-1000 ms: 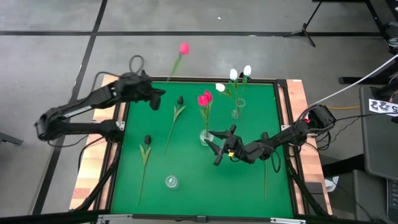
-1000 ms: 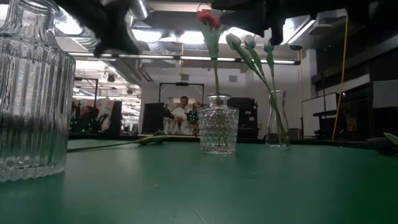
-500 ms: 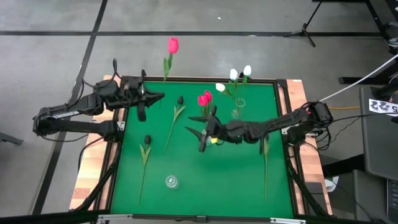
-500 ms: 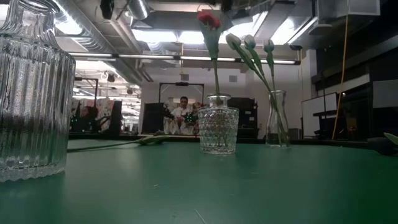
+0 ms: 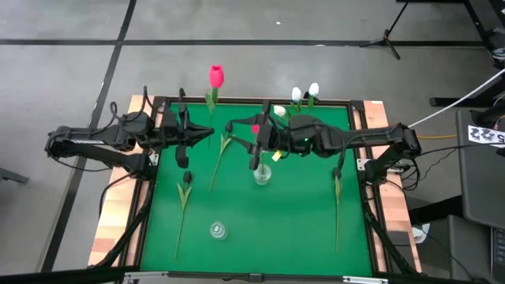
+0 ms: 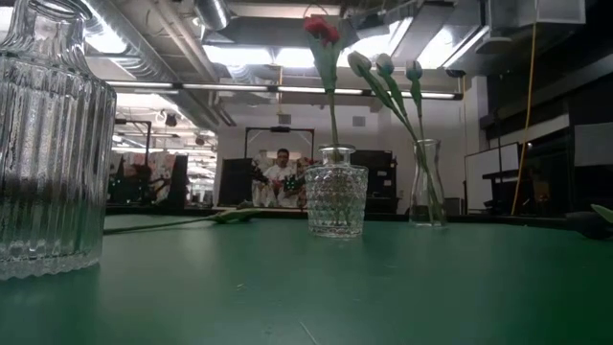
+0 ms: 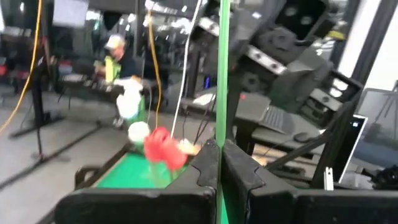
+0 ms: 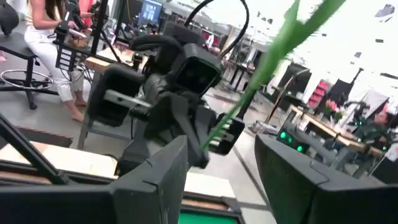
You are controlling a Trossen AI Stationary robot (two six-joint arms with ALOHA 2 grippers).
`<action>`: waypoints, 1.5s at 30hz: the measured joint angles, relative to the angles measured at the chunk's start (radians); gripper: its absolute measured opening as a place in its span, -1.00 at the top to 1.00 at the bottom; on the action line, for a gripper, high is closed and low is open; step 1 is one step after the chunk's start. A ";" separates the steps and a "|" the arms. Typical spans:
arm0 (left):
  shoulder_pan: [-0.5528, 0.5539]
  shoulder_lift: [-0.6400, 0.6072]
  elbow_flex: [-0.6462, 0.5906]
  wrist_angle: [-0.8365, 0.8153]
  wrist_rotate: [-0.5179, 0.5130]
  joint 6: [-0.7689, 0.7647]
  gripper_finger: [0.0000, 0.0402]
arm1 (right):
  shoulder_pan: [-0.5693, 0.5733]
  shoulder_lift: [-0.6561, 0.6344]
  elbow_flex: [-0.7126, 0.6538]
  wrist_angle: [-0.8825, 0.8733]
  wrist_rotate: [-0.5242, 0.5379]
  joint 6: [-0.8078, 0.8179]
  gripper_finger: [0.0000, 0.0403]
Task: Sort flowers into vase by color
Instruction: Put the red tulip into the middle transparent flower vase
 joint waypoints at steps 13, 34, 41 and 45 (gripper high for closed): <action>-0.040 0.168 0.000 0.264 -0.046 0.137 1.00 | 0.003 0.000 0.013 0.063 -0.041 -0.008 0.07; -0.041 0.251 0.000 0.422 -0.058 0.186 1.00 | -0.003 0.000 0.013 0.073 0.013 -0.011 0.07; -0.047 0.247 0.000 0.433 -0.076 0.216 1.00 | -0.006 0.000 0.013 0.074 0.013 -0.011 0.07; -0.050 0.255 0.000 0.431 -0.080 0.218 1.00 | -0.015 0.000 0.013 0.074 0.013 -0.009 0.08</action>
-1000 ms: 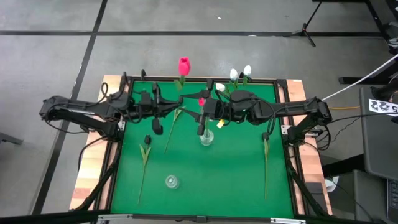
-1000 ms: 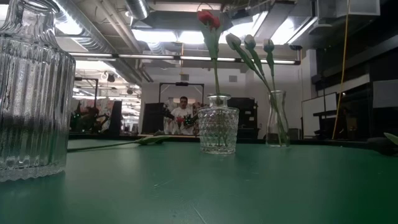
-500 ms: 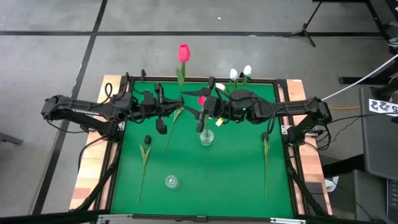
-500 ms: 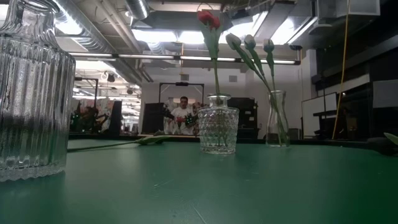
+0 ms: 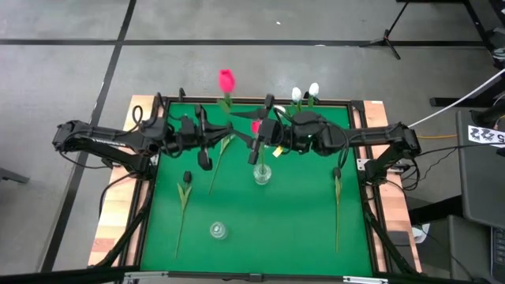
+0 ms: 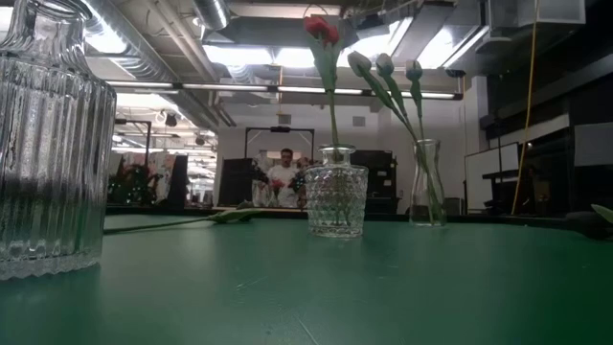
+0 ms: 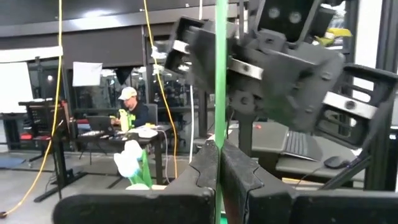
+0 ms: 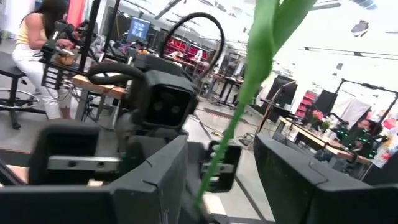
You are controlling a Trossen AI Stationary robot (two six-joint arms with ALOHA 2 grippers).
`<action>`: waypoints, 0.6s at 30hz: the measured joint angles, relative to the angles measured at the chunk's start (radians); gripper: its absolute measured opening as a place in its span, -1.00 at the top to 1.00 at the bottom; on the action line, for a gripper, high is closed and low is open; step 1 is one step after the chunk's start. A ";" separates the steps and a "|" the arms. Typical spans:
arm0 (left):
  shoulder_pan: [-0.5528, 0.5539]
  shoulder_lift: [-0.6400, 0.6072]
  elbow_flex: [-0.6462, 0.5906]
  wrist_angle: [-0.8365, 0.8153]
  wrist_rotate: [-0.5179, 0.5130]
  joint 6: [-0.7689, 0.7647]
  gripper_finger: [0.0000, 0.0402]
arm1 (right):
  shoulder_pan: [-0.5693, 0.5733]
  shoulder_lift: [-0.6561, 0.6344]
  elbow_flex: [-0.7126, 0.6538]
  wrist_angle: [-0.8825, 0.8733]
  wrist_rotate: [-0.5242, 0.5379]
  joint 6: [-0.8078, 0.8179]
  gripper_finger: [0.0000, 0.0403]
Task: Sort flowers into vase by color
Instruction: Put the red tulip into the middle transparent flower vase
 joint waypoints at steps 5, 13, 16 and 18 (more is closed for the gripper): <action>-0.001 0.017 0.000 -0.004 0.001 0.000 1.00 | -0.004 0.000 0.000 0.016 -0.001 0.001 0.08; -0.004 0.036 0.000 0.006 0.000 0.007 1.00 | -0.009 0.000 0.000 0.024 -0.026 0.002 0.24; -0.004 0.036 0.000 0.006 -0.001 0.008 1.00 | -0.009 0.000 0.000 0.022 -0.027 0.002 0.50; -0.004 0.036 0.000 0.006 -0.001 0.008 1.00 | -0.009 0.000 0.000 0.019 -0.028 0.002 0.71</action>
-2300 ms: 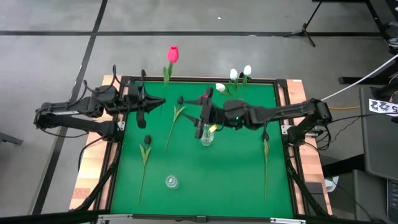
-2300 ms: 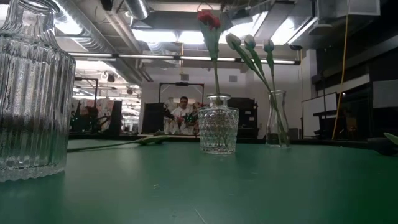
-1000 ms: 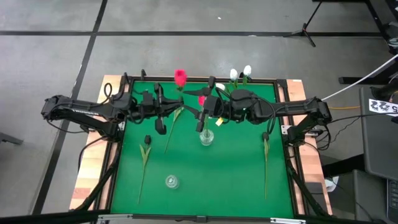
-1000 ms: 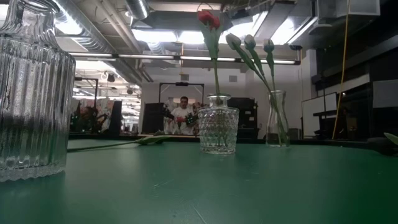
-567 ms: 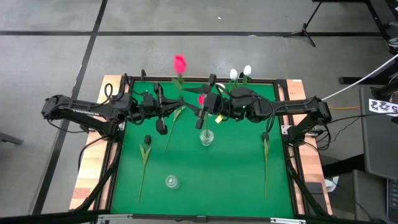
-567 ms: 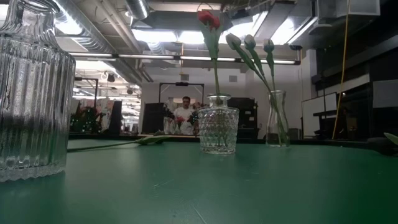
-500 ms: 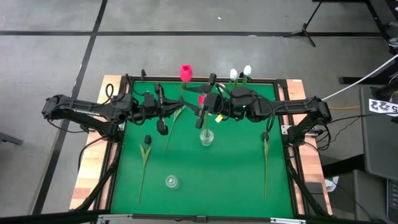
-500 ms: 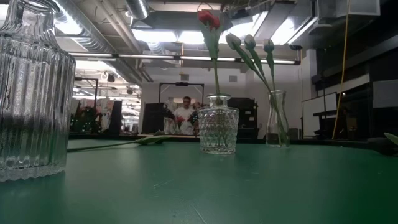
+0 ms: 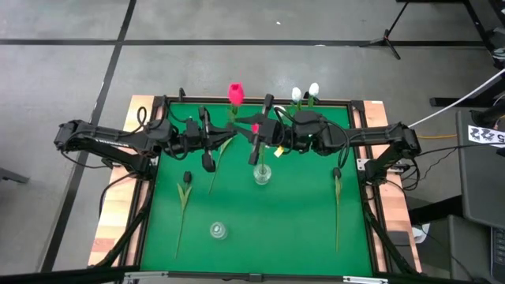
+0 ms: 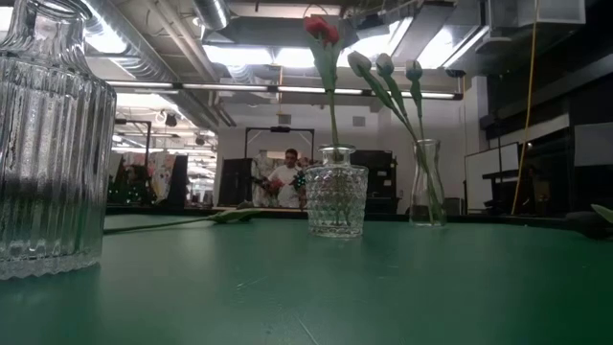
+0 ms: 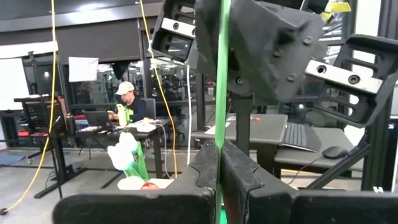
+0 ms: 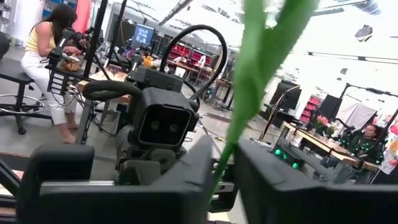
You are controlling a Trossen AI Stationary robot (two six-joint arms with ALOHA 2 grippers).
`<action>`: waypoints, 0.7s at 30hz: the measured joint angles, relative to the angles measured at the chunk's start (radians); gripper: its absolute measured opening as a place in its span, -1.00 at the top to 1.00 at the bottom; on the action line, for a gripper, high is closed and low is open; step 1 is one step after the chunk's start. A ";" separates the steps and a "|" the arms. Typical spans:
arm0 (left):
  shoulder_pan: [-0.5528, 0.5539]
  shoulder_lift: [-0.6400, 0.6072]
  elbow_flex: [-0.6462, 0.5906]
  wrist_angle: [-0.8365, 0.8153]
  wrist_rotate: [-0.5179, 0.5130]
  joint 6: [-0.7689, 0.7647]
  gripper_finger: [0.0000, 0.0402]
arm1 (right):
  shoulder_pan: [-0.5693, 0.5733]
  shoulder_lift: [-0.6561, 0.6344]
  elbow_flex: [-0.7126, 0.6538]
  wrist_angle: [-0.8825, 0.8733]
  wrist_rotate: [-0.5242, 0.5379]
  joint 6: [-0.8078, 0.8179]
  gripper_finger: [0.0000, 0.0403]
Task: Sort flowers into vase by color
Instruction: Put the red tulip into the middle transparent flower vase
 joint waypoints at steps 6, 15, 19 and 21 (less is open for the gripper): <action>0.000 0.000 0.000 -0.002 -0.003 -0.012 1.00 | 0.000 0.000 0.000 -0.006 -0.018 -0.002 0.91; 0.000 -0.001 0.000 -0.095 0.008 -0.009 0.55 | 0.001 0.000 -0.001 -0.031 -0.026 -0.002 0.95; 0.000 -0.025 0.000 -0.183 0.025 -0.001 0.27 | 0.001 0.000 -0.001 -0.031 -0.026 -0.001 0.97; 0.000 -0.056 0.000 -0.254 0.025 -0.008 0.14 | 0.001 0.000 -0.001 -0.030 -0.025 -0.001 0.97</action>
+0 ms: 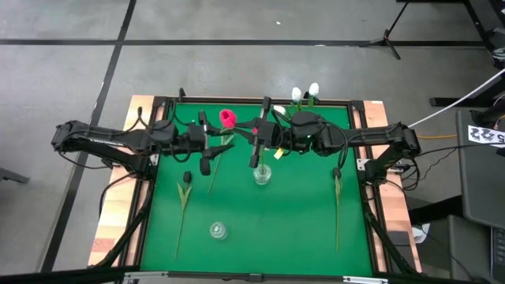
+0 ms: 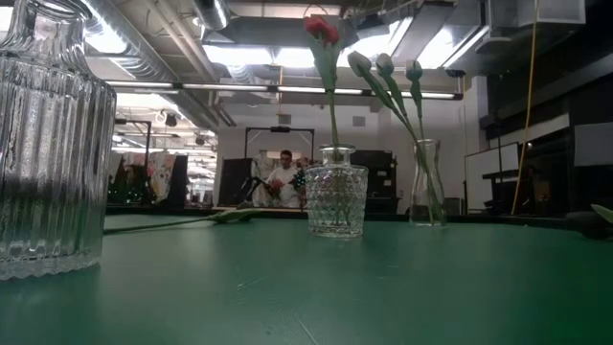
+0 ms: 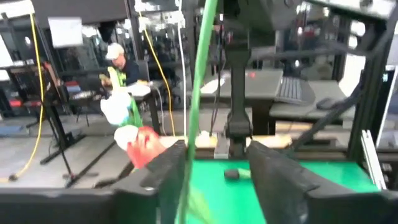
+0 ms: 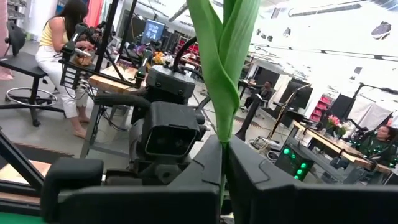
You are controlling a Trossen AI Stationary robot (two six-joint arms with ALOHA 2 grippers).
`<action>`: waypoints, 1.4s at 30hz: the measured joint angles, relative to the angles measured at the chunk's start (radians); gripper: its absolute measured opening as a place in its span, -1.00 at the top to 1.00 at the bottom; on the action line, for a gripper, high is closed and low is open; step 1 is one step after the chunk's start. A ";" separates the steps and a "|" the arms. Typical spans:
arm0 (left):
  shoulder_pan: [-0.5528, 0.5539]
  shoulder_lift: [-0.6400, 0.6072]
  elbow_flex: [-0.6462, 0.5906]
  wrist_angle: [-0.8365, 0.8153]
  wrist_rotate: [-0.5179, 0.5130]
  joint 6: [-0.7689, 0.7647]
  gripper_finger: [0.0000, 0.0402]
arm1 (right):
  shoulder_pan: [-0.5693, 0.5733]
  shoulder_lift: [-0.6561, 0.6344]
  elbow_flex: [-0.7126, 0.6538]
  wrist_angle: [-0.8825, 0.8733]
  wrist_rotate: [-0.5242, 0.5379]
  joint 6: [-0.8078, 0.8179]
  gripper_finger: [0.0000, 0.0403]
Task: Sort flowers into vase by color
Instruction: Put the red tulip into the middle transparent flower vase
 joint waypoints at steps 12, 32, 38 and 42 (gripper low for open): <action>0.001 -0.179 0.000 -0.182 -0.079 -0.078 -0.18 | 0.001 -0.083 0.001 -0.056 0.064 -0.003 0.99; 0.001 -0.203 0.000 -0.299 -0.153 -0.115 -0.15 | 0.506 -0.257 -0.008 -0.305 0.842 0.125 0.99; 0.002 -0.203 0.000 -0.299 -0.153 -0.142 -0.15 | 0.525 -0.257 -0.201 -0.298 0.901 0.405 1.00; 0.002 -0.203 0.000 -0.300 -0.153 -0.162 -0.15 | 0.511 -0.259 -0.348 -0.251 0.886 0.514 1.00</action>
